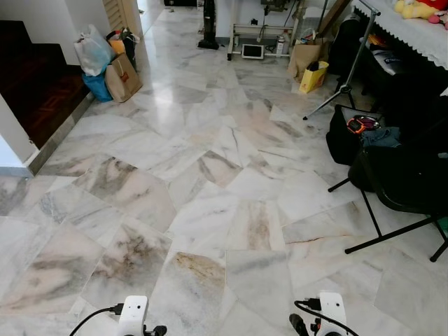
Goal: Hang keys on a hook
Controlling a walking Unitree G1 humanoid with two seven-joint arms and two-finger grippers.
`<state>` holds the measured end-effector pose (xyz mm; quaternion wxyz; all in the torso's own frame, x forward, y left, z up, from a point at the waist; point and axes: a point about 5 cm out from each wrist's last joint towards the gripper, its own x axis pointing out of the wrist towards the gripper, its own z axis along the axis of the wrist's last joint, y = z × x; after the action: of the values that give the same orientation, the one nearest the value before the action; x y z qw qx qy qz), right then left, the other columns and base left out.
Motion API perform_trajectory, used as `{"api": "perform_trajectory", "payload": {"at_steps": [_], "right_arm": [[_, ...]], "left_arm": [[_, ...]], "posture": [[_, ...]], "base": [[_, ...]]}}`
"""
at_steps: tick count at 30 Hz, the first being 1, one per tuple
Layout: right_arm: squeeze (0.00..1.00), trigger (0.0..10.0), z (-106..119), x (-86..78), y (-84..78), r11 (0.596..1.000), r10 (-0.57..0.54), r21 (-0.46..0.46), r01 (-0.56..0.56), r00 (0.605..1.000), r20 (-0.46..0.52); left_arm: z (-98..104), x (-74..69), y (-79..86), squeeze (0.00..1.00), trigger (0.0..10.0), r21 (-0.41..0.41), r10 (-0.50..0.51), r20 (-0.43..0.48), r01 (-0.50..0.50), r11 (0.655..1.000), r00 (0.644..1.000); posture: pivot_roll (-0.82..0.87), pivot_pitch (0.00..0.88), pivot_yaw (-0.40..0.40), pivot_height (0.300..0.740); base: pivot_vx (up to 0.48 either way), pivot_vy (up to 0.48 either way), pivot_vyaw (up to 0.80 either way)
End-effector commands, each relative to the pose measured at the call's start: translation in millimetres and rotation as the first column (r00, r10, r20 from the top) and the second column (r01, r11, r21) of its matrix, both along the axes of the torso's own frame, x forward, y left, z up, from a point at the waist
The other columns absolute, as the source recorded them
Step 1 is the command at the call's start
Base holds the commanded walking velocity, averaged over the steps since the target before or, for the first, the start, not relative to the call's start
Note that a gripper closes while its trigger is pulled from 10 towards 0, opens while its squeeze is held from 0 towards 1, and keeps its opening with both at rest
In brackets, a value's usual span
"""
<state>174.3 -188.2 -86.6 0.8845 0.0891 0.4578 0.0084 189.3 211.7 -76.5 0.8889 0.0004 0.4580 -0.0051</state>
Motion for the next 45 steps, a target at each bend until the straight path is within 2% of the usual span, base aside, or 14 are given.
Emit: {"api": "perform_trajectory", "payload": {"at_steps": [1, 6, 20, 45], "right_arm": [[0.00, 10.0, -0.4, -2.2, -4.0, 1.000, 0.000, -0.009, 0.000, 1.000, -0.003], [0.00, 10.0, -0.4, -1.9, -4.9, 1.000, -0.029, -0.009, 0.029, 1.000, -0.004], [0.00, 10.0, -1.2, -2.4, -1.9, 0.999, 0.025, -0.022, -0.025, 0.999, -0.022], [0.00, 10.0, -1.9, -4.7, -4.3, 0.999, 0.029, -0.035, -0.030, 0.999, -0.028]], "left_arm": [[-1.3, -3.1, 1.4, 0.00, 10.0, 0.005, 0.003, -0.006, -0.003, 1.000, 1.000], [-1.9, -3.7, -0.6, 0.00, 10.0, 0.002, -0.001, -0.007, 0.001, 1.000, 1.000], [-3.3, -7.0, 1.0, 0.00, 10.0, 0.012, -0.003, -0.017, 0.004, 1.000, 1.000], [-6.6, -12.0, -3.6, 0.00, 10.0, 0.001, -0.019, -0.039, 0.019, 1.000, 0.999]], "posture": [[0.05, 0.000, -0.050, 0.740], [0.05, 0.000, -0.052, 0.740], [0.04, 0.000, -0.046, 0.740], [0.02, 0.000, -0.037, 0.740]], "base": [[0.000, 0.000, 0.00], [0.000, 0.000, -0.56], [0.000, 0.000, -0.80], [0.000, 0.000, -0.80]]}}
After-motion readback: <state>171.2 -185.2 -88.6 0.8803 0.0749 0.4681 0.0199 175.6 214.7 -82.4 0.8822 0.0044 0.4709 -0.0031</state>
